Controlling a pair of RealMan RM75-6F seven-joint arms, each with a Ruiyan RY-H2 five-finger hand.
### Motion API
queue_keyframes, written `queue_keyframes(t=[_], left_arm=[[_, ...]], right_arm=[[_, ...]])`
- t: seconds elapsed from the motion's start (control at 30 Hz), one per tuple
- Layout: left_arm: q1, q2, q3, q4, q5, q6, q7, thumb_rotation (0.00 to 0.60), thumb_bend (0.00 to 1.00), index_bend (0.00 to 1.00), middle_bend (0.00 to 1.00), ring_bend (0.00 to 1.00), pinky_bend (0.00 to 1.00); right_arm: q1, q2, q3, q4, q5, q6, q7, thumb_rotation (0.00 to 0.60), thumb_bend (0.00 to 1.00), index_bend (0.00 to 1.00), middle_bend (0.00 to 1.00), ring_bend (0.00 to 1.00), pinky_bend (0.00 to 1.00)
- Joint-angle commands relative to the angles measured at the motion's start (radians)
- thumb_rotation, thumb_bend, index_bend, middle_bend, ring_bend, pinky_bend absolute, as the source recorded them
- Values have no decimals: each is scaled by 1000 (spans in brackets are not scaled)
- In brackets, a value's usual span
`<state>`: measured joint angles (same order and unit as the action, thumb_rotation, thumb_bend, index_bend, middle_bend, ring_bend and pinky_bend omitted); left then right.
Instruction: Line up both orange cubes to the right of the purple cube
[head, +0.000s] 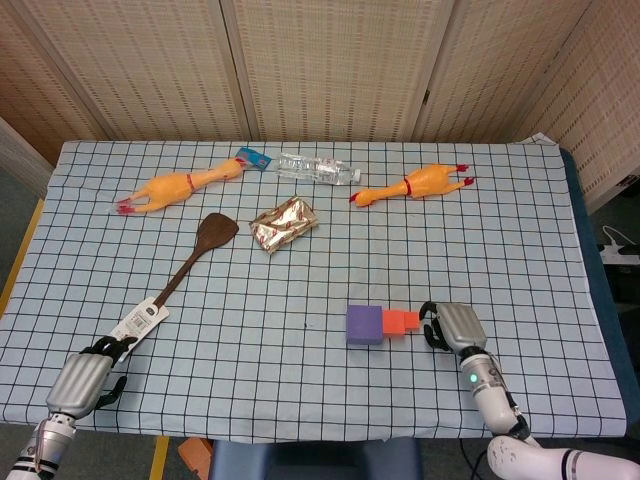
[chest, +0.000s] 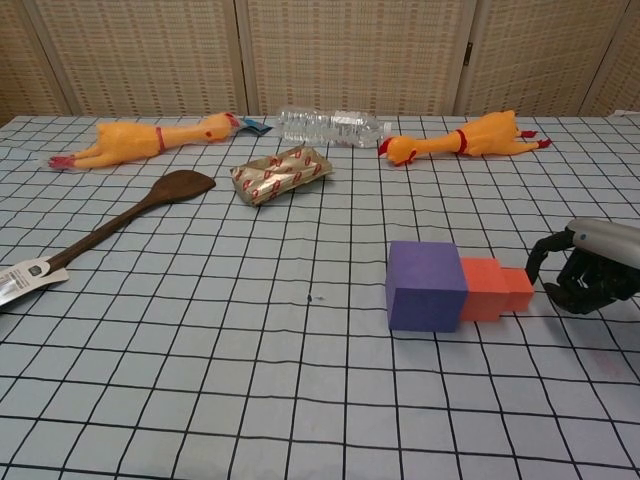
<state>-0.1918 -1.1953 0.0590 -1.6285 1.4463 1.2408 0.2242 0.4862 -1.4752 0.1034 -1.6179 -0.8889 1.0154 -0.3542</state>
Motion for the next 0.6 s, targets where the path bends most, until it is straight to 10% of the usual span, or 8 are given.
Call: queue_keyframes(t=[0.03,0.3,0.6], left_arm=[[0,1,1,-1,1,0,0,600,455,189,287,168,380],[2,4,1,-6,5,7,-3,600,454,188,288,169,380],[8,9,2,-13,17,24,-2,600,454,188,289,169,380]], right_arm=[[0,22,-8,-16,-1,-2,-10,600,487,401,857,964,1000],[-65,85,-29,-69,-117,236,-95,600,248,301,839,868,999],[-138,135,-24,-45,-210,331,-1,600,113,151,379,372,777]])
